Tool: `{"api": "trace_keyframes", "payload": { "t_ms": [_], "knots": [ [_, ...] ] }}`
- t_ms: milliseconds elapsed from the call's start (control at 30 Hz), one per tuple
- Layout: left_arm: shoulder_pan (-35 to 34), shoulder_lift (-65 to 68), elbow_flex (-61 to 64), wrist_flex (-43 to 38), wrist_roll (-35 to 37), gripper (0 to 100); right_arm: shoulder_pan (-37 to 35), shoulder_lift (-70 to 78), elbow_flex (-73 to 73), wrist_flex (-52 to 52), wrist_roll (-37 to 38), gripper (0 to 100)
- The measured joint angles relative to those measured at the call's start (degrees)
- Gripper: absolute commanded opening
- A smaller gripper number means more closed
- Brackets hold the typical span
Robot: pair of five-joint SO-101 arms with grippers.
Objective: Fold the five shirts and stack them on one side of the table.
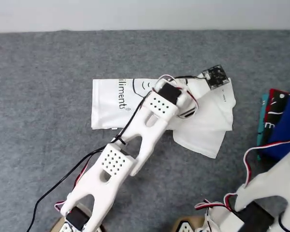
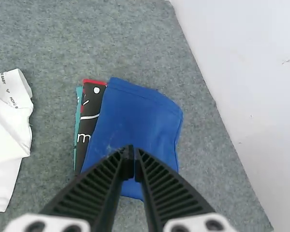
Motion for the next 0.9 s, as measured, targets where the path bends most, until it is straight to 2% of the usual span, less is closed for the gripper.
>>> {"api": "trace_keyframes", "payload": {
  "t_ms": [433, 567, 700, 800, 900],
  "knots": [
    [-5.63, 0.0, -0.53, 1.41, -2.11, 17, 0.0, -0.88, 0.0, 0.0, 0.0, 1.5],
    [-2.9, -0.35, -5.63, 8.0, -2.11, 17, 0.0, -2.37, 0.0, 0.0, 0.0, 1.5],
    [2.9, -0.44, -11.16, 14.51, -2.11, 17, 0.0, -2.46, 0.0, 0.0, 0.0, 1.5],
    [7.21, -0.44, -11.96, 16.09, -2.11, 17, 0.0, -2.46, 0.0, 0.0, 0.0, 1.5],
    [8.35, 1.67, -12.4, 15.21, -2.11, 17, 0.0, -2.46, 0.0, 0.0, 0.0, 1.5]
  ]
}}
